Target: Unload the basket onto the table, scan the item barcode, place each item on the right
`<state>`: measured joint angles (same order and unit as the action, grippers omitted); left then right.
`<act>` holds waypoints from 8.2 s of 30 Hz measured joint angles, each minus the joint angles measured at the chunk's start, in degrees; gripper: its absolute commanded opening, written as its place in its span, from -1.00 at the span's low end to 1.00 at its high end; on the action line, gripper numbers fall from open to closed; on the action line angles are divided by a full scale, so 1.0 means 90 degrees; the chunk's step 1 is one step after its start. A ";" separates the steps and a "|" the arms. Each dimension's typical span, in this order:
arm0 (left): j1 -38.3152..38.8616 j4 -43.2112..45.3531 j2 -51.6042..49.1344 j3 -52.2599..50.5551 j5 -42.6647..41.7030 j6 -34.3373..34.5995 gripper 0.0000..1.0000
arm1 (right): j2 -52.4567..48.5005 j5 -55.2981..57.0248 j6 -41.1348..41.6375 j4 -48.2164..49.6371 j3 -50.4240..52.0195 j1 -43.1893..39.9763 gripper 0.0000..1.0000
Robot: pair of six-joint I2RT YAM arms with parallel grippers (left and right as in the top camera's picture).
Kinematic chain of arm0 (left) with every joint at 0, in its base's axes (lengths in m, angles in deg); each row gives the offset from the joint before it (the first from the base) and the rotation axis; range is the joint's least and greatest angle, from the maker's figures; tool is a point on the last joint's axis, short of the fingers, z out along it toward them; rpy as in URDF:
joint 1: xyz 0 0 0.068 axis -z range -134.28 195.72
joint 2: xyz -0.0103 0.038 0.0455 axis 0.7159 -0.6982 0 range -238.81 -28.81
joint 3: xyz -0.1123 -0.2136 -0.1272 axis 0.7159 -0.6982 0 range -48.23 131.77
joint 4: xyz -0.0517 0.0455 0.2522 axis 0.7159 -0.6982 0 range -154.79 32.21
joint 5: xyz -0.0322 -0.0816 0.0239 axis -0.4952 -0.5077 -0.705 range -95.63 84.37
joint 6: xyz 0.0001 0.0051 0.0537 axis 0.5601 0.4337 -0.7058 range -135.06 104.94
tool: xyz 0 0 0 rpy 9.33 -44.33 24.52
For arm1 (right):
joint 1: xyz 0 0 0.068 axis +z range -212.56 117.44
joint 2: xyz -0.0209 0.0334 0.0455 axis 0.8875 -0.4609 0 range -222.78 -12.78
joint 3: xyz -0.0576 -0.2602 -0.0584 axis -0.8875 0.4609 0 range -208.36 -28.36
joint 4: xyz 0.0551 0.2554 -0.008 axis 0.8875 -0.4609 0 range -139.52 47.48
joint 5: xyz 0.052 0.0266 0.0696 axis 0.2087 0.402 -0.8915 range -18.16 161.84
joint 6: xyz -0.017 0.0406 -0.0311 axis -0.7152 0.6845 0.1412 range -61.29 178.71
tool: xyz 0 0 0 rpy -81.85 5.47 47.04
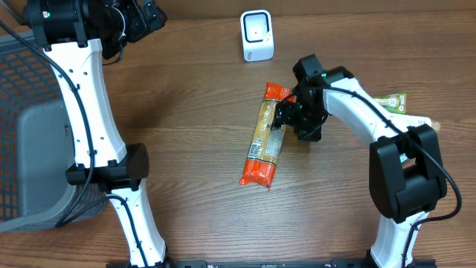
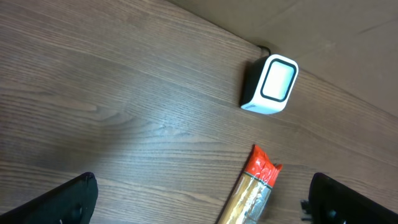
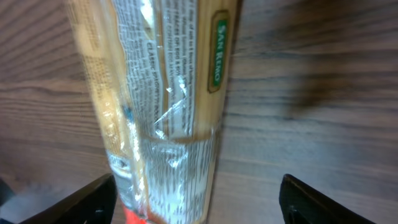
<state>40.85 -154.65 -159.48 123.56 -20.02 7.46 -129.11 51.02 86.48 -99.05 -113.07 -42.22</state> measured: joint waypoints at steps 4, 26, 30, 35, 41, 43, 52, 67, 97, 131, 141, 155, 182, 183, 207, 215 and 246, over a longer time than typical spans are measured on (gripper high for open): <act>0.0000 0.0000 0.0000 0.0000 0.0002 0.0002 0.99 | 0.0000 -0.0165 0.0313 0.1008 0.0590 0.0046 0.31; 0.0000 0.0000 0.0000 0.0000 0.0002 0.0000 0.99 | 0.0301 -0.0777 0.1821 0.3572 0.1950 0.0185 -0.84; 0.0000 0.0000 0.0000 0.0000 0.0002 0.0002 0.99 | 0.0262 -0.1042 0.1416 0.3798 0.1987 0.0185 -0.92; 0.0000 0.0000 0.0000 0.0000 0.0002 0.0000 0.99 | 0.0236 -0.1540 0.0787 0.3696 0.1984 0.0185 -0.92; 0.0000 0.0000 0.0000 0.0000 0.0002 0.0000 0.99 | 0.0342 -0.2433 0.0036 0.3038 0.1821 0.0085 -0.92; 0.0000 0.0000 0.0000 0.0000 0.0002 0.0000 0.99 | 0.0687 -0.2545 -0.0066 0.2924 0.1821 -0.0070 -0.93; 0.0000 0.0000 0.0000 0.0000 0.0002 0.0002 0.99 | 0.2788 -0.3876 0.0044 0.3682 0.1673 -0.0658 -0.93; 0.0000 0.0000 0.0000 0.0000 0.0002 0.0002 0.99 | 0.3014 -0.6144 0.2727 0.7057 0.1625 -0.1326 -0.92; 0.0000 0.0000 0.0000 -0.0002 0.0000 0.0002 0.99 | 0.0979 -0.0204 -0.0214 0.2348 0.1537 0.0155 -0.53; 0.0000 0.0000 0.0000 -0.0002 0.0000 0.0002 0.99 | -0.0180 -0.1141 -0.0080 0.2776 0.1151 -0.0243 0.12; 0.0000 0.0000 0.0000 -0.0002 0.0002 0.0002 0.99 | -0.0311 -0.1260 -0.0342 0.2586 0.0925 0.0000 -0.92; 0.0000 0.0000 0.0000 -0.0002 0.0002 0.0002 0.99 | -0.0500 -0.0721 -0.1957 0.0908 0.0080 0.0019 0.05; 0.0000 0.0000 0.0000 -0.0002 0.0002 0.0002 0.99 | -0.0675 0.0852 -0.2482 0.0517 -0.0364 0.1110 -0.13; 0.0000 0.0000 0.0000 -0.0002 0.0002 0.0002 0.99 | -0.0678 0.0816 -0.2402 0.0529 -0.0364 0.1100 -0.26; 0.0044 0.0007 0.0000 -0.0002 0.0002 0.0002 0.99 | -0.1088 -0.1994 -0.4286 -0.3247 -0.3643 0.0119 -0.92; 0.0044 0.0002 0.0000 -0.0002 0.0002 0.0002 0.99 | -0.1093 -0.2045 -0.4335 -0.4243 -0.6050 0.0058 -0.93; 0.0044 0.0002 0.0000 -0.0002 0.0002 0.0002 0.99 | -0.1069 0.3041 -0.2436 -0.2368 -0.7815 0.0826 -0.92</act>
<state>41.25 -154.62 -159.48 123.54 -20.00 7.48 -138.73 78.39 64.56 -120.36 -183.41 -34.79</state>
